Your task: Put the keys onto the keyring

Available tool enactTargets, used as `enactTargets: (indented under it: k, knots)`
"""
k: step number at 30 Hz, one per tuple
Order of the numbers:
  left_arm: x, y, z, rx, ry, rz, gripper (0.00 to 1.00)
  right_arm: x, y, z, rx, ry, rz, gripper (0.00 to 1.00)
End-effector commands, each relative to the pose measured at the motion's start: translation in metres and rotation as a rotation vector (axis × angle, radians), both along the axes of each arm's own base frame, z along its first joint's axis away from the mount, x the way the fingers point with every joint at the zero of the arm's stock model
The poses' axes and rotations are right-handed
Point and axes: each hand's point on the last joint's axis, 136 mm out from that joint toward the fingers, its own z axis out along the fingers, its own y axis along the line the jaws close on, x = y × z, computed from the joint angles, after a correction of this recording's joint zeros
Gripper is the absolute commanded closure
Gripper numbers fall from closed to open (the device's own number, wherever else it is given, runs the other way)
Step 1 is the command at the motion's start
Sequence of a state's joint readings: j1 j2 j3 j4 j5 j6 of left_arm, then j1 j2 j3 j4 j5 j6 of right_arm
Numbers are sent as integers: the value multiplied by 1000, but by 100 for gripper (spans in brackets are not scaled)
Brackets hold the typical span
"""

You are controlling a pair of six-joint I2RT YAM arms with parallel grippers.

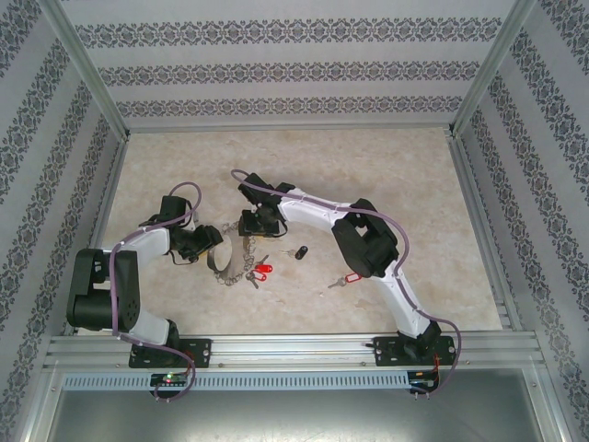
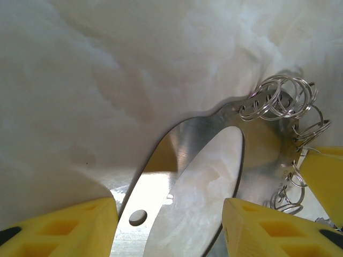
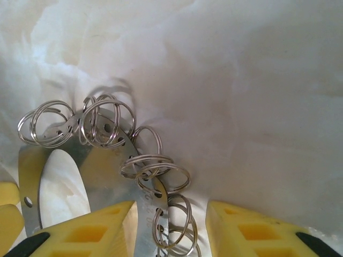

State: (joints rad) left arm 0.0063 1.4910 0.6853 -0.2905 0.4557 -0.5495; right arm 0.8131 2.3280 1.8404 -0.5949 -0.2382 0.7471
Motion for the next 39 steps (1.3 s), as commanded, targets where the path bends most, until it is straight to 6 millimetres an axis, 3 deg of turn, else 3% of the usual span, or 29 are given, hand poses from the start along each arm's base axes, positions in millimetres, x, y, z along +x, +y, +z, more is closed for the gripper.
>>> enactTargets:
  k: [1,6,10,12,16,19,23,28,32,39]
  knots:
    - [14,-12,5,-21,-94,-47,44,-9,-9,-32,-110,29,20,63]
    - [13,-11,7,-11,-102,-44,44,-6,1,-23,-77,6,35,73]
    - [13,-9,11,3,-113,-42,44,0,3,-3,-61,-36,31,78]
    - [14,-8,13,8,-119,-39,43,2,3,5,-53,-54,28,87]
    - [16,-6,18,18,-131,-31,43,5,5,21,-31,-78,24,94]
    - [17,-1,25,43,-146,-22,40,9,4,35,-7,-113,23,100]
    - [18,2,34,66,-178,-29,30,12,4,56,87,-168,40,100]
    - [21,-10,38,-15,-223,-64,24,15,4,68,263,-170,37,100]
    - [21,-32,43,-142,-272,-141,19,17,-3,73,302,-192,23,100]
    - [14,-59,30,-330,-251,-218,20,17,-3,61,342,-163,-6,100]
